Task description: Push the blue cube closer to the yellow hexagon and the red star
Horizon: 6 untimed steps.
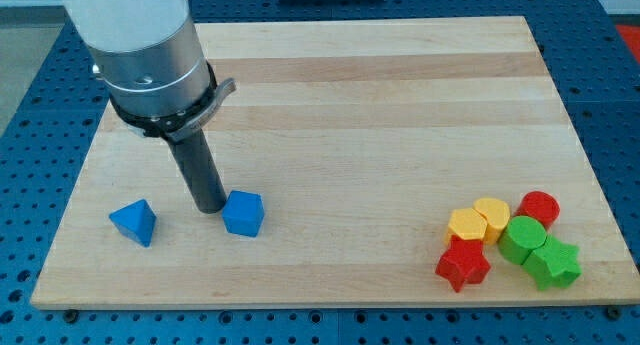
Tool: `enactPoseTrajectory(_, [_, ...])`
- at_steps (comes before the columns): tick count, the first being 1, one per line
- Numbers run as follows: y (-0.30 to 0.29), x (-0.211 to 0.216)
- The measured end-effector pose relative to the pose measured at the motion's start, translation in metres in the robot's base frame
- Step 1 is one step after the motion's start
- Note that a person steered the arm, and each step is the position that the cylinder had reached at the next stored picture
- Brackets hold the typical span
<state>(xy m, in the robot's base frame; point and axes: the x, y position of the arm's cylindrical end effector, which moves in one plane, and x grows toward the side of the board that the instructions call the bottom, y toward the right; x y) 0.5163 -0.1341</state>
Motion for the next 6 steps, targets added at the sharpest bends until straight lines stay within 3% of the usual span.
enactPoseTrajectory(2, [0.014,0.027])
enactPoseTrajectory(6, [0.153,0.041])
